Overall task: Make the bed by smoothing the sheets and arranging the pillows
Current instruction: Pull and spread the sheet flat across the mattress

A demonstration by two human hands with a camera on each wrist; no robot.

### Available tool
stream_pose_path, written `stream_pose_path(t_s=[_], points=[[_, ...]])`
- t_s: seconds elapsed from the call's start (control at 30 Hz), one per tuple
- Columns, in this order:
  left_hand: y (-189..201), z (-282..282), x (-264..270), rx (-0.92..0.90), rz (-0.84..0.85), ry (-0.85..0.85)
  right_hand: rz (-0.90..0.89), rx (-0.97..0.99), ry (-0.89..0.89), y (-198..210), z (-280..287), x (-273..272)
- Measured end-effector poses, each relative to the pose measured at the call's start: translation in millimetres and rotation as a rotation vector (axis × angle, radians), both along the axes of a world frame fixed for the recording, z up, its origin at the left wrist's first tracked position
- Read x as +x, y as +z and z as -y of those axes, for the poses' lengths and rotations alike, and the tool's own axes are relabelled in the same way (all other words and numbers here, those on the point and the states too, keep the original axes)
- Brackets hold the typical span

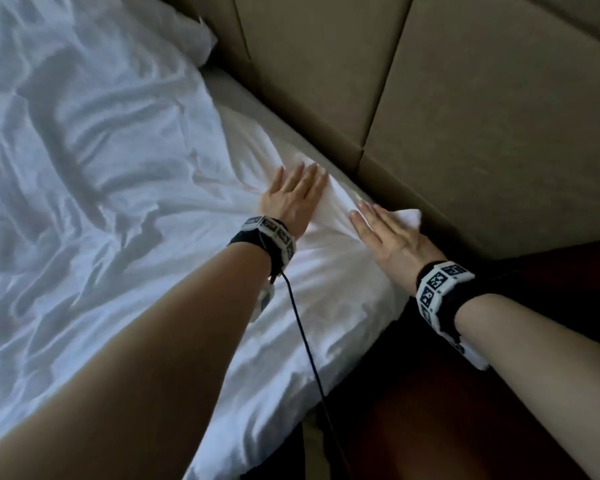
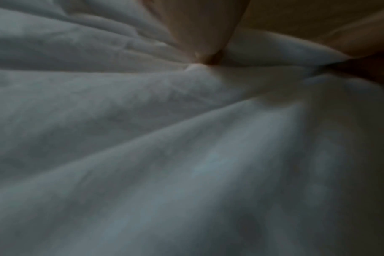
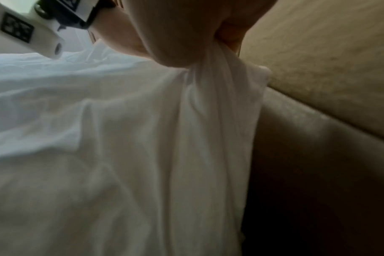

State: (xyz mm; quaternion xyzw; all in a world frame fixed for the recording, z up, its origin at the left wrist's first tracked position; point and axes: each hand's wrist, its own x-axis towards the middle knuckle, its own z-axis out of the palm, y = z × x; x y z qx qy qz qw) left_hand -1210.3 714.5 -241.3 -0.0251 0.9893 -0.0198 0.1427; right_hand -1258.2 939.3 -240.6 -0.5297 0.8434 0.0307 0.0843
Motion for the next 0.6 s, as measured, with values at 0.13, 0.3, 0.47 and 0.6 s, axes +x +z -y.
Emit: stream_pose_path(t_s=[0.13, 0.3, 0.47, 0.6], points=[[-7.2, 22.4, 20.8, -0.034, 0.075, 0.004, 0.122, 0.047, -0.089, -7.2, 13.9, 11.0], [-4.3, 123.2, 29.5, -0.185, 0.165, -0.031, 0.142, 0.048, -0.051, -11.3, 72.6, 8.7], [1.6, 210.3, -12.8, -0.278, 0.239, -0.051, 0.144, 0.088, -0.049, -20.5, 153.2, -15.0], [0.4, 241.3, -50.2, -0.289, 0.285, -0.116, 0.220, 0.108, -0.087, -34.9, 211.1, -33.3]])
